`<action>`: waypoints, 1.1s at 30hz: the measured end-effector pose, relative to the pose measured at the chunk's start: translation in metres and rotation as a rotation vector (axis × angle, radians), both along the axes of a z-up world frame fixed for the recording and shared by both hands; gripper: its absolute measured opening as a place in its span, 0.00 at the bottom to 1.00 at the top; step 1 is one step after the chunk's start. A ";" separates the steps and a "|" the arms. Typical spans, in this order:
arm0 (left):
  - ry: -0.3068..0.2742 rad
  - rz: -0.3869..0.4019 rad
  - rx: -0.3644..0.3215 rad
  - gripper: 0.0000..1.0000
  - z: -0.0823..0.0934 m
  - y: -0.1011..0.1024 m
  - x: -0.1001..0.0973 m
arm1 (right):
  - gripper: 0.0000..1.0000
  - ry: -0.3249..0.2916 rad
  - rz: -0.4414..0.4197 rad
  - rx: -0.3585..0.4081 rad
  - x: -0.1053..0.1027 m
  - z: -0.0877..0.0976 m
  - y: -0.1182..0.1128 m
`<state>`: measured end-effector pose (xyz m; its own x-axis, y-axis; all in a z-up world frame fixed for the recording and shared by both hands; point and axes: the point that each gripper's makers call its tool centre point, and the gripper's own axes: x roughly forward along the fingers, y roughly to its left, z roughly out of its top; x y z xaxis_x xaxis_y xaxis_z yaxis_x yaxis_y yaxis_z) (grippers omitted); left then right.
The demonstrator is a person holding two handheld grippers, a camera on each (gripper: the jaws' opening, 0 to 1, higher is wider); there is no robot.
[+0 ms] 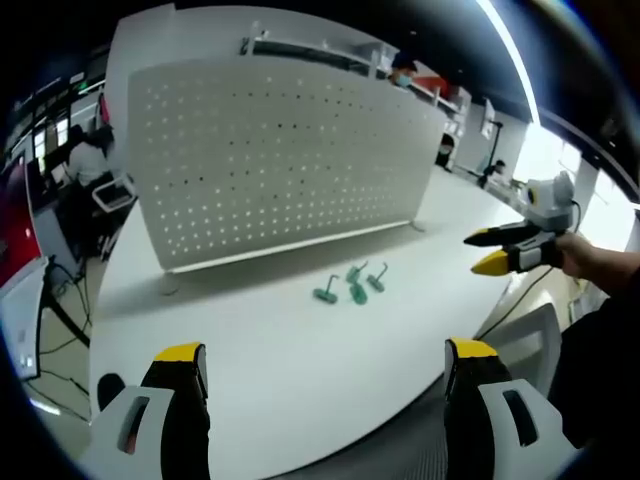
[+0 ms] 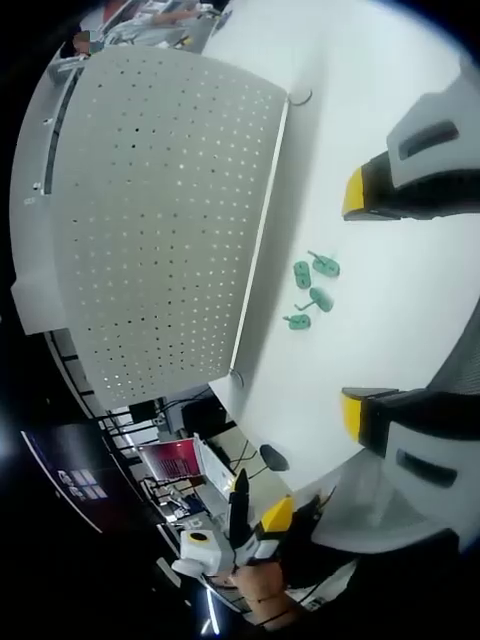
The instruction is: Insert the hook assembly into the mounting plate slot until the hook locks in place.
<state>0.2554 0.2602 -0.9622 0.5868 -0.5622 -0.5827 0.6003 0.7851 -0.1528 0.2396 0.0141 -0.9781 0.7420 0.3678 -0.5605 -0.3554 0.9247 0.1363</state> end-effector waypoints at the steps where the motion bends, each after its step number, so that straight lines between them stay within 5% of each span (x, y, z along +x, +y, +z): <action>1: 0.000 0.001 0.000 1.00 0.000 0.000 0.000 | 0.64 0.000 -0.001 -0.001 0.001 0.000 -0.001; 33: 0.031 -0.024 0.007 1.00 -0.009 -0.007 -0.001 | 0.63 0.032 -0.035 0.011 -0.005 -0.010 -0.011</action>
